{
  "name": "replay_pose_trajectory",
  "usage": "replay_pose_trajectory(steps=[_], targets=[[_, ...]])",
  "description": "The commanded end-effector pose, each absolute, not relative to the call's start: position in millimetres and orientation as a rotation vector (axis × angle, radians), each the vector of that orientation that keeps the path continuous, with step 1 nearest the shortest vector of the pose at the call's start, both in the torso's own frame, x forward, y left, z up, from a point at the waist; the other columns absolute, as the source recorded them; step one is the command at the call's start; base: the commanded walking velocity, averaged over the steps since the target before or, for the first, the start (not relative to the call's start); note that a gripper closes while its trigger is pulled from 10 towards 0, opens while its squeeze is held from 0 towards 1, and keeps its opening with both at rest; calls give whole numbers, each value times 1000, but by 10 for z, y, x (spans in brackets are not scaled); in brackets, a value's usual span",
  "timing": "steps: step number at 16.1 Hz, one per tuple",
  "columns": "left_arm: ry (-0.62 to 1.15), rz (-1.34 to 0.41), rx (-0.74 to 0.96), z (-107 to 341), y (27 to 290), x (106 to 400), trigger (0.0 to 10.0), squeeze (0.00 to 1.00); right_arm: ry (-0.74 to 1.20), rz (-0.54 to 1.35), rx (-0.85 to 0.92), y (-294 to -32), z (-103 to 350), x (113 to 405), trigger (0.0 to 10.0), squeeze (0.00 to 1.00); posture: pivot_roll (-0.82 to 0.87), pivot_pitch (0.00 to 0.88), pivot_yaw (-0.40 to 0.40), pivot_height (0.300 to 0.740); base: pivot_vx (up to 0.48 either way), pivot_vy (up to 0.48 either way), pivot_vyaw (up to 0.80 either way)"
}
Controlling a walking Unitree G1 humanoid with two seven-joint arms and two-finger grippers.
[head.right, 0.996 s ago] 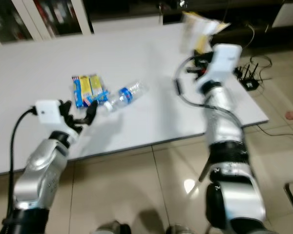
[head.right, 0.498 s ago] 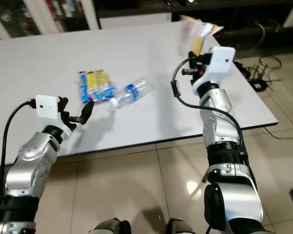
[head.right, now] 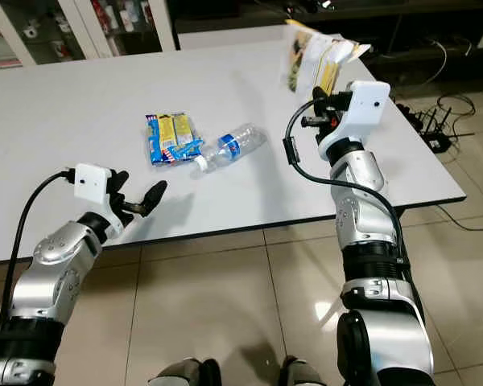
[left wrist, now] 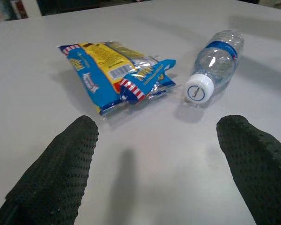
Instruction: Picking trash to rubbish bin
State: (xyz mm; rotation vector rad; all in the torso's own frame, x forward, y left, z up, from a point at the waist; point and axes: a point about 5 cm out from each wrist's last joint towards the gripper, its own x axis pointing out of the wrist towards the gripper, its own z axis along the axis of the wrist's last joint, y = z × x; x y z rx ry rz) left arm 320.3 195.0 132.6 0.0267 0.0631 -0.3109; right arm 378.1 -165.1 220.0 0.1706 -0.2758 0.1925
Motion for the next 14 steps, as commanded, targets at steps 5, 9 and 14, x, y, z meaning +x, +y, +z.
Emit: replay_pose_trajectory(steps=[5, 9, 14], targets=[[27, -332, -2, 1408, 1922, 3281, 10000, 0, -288, 187, 176, -1650, 2239, 3739, 10000, 0, -55, 180, 98, 740, 0, 0, 0], [36, -365, -9, 1391, 1899, 3318, 10000, 0, -317, 174, 178, -1658, 2328, 3688, 10000, 0, -74, 195, 117, 740, 0, 0, 0], [66, -520, -10, 1409, 1666, 3403, 10000, 0, -314, 148, 182, -1687, 2300, 3605, 10000, 0, -86, 220, 140, 740, 0, 0, 0]])
